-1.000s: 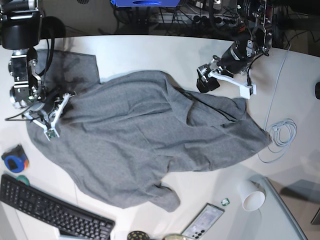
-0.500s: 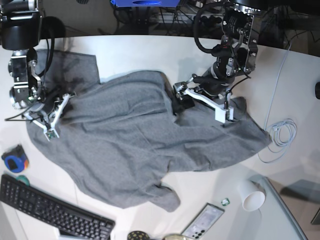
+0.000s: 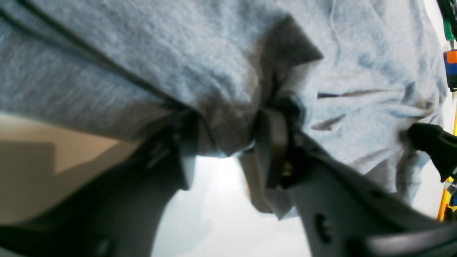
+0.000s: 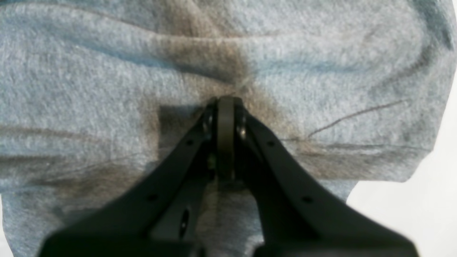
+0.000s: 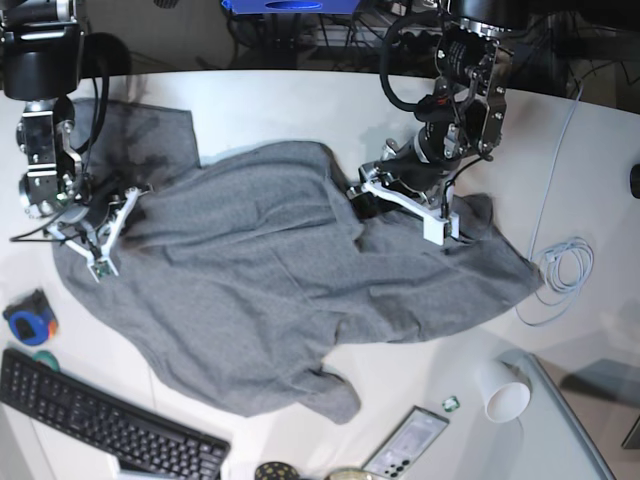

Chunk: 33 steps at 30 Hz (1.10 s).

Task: Layout the t-shirt on the table in an organized manner, then fold the t-shirt properly
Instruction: 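Drag the grasped fabric outward with the left gripper to spread the shirt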

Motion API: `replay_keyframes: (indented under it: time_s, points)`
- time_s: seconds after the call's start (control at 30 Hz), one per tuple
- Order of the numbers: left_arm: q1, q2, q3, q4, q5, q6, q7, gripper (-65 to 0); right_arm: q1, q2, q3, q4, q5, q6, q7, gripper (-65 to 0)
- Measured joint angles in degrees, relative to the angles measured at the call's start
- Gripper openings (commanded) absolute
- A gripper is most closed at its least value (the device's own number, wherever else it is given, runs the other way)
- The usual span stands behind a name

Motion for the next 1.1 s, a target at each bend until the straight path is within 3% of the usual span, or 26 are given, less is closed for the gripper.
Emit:
replay_keyframes:
  time_s: [0.2, 0.27, 0.3, 0.5, 0.7, 0.9, 1.1]
  points:
    - [-1.6, 0.0, 0.0, -1.2, 0.0, 0.0, -0.2, -45.1, 0.0, 0.0, 0.0, 0.0, 0.0, 0.0, 0.0, -64.7]
    - [-1.6, 0.0, 0.2, -1.0, 0.0, 0.0, -0.2, -55.6, 0.2, 0.0, 0.0, 0.0, 0.0, 0.0, -0.1, -64.7]
    - [-1.2, 0.0, 0.2, -0.5, 0.0, 0.1, 0.0, -64.5, 0.3, 0.0, 0.0, -0.1, 0.0, 0.0, -0.3, -64.7]
    - [2.5, -1.9, -1.7, 5.7, -0.2, -0.2, 0.7, -65.0, 2.1, 0.2, 0.1, -2.9, 0.4, 0.0, 0.3, -64.7]
    - [10.2, -5.8, -9.7, 16.5, 0.2, 0.2, 10.6, -65.0, 2.4, 0.3, 0.2, -3.6, 0.4, 0.0, 0.8, -64.7]
    - [16.3, -10.4, -13.6, 22.4, 0.2, -0.2, 20.4, -65.0, 2.4, 0.3, 0.1, -3.6, 0.4, 0.0, 0.9, -64.8]
    - [21.3, -12.1, -17.2, 22.5, 0.0, -0.3, 22.9, -65.0, 2.1, 0.3, 0.2, -3.5, 0.4, -0.1, 1.1, -64.8]
